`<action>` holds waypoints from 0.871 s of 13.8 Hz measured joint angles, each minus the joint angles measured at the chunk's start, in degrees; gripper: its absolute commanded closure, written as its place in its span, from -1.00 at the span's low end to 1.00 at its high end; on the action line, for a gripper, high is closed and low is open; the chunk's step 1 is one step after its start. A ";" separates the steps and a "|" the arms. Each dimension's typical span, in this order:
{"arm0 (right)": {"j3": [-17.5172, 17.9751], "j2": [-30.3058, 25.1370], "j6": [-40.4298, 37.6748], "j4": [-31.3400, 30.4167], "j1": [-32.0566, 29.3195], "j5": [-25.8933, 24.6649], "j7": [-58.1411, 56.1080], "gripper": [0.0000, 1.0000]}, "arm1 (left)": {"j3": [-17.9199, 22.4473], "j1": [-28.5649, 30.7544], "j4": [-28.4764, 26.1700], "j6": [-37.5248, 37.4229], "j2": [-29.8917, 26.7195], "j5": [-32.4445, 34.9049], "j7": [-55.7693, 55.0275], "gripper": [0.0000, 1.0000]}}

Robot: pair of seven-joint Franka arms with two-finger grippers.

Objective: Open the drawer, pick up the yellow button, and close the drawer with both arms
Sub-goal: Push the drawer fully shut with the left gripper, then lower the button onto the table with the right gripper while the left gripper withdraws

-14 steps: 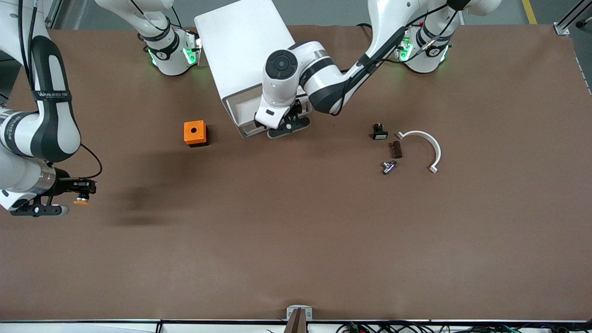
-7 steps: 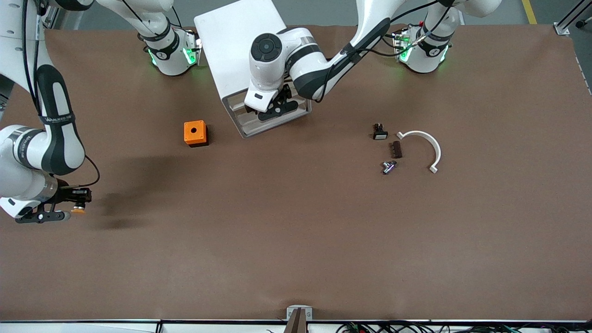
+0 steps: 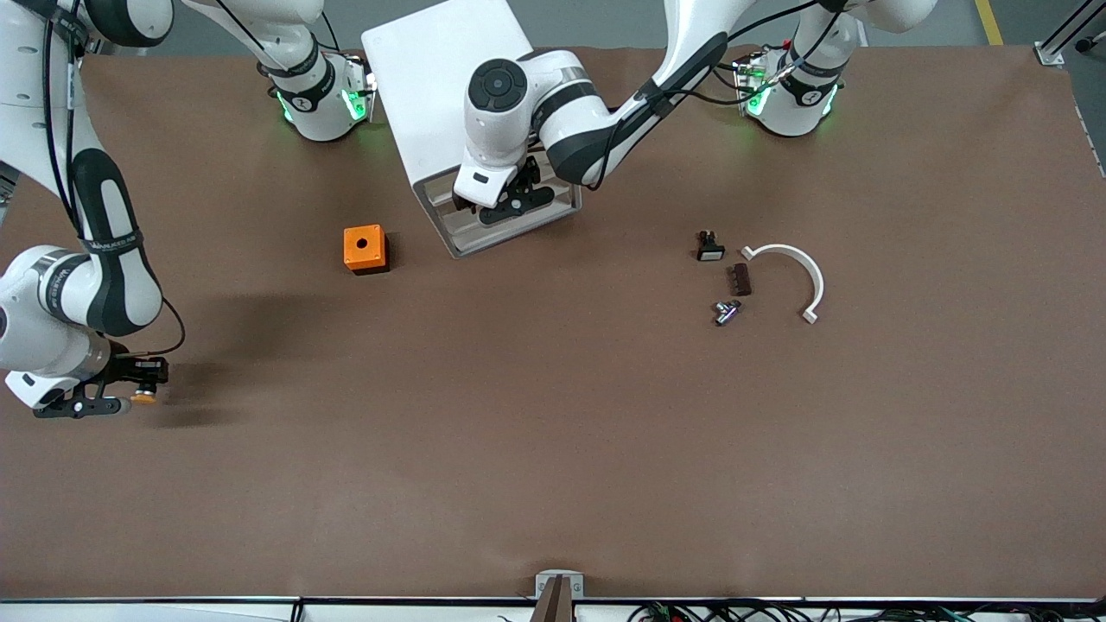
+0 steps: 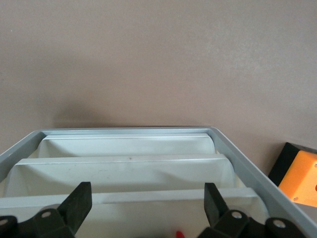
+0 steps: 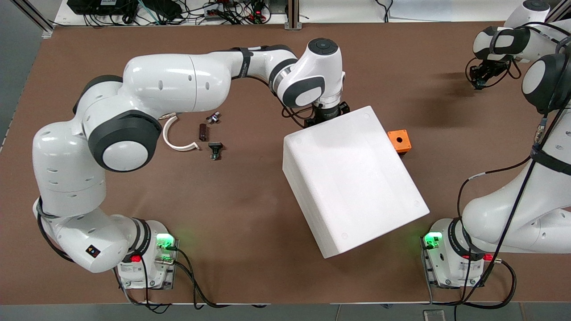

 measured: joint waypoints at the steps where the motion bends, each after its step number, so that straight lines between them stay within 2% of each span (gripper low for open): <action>1: 0.00 0.34 0.25 0.00 -0.46 0.00 0.00 0.61 | 0.09 0.73 0.03 0.22 0.00 0.00 0.78 -1.00; 6: 0.01 1.72 1.59 0.00 -1.79 -0.01 -0.16 0.50 | 0.23 11.01 0.79 0.67 -0.02 -0.01 14.72 -1.00; 7: 0.01 1.95 1.60 -0.01 -1.82 -0.01 -0.16 0.40 | 0.24 13.21 0.98 0.67 -0.03 -0.01 17.78 -1.00; 8: 0.01 2.15 1.61 -0.01 -1.84 -0.01 -0.16 0.17 | 0.25 15.42 1.20 0.67 -0.07 -0.01 21.06 -1.00; 9: 0.01 2.31 1.61 0.00 -1.85 -0.01 -0.16 -0.31 | 0.24 17.59 1.44 0.61 -0.15 -0.01 24.49 -1.00; 10: 0.02 2.40 1.61 0.00 -1.85 -0.01 -0.16 -0.92 | 0.23 19.73 1.59 0.43 -0.28 -0.01 27.86 -1.00; 11: 0.06 2.42 1.60 0.02 -1.85 -0.01 -0.16 -1.00 | 0.22 21.67 1.69 0.08 -0.42 -0.01 30.96 -1.00; 12: 0.12 2.41 1.61 0.12 -1.84 -0.01 -0.16 -1.00 | 0.20 23.38 1.81 -0.40 -0.53 -0.01 33.89 -1.00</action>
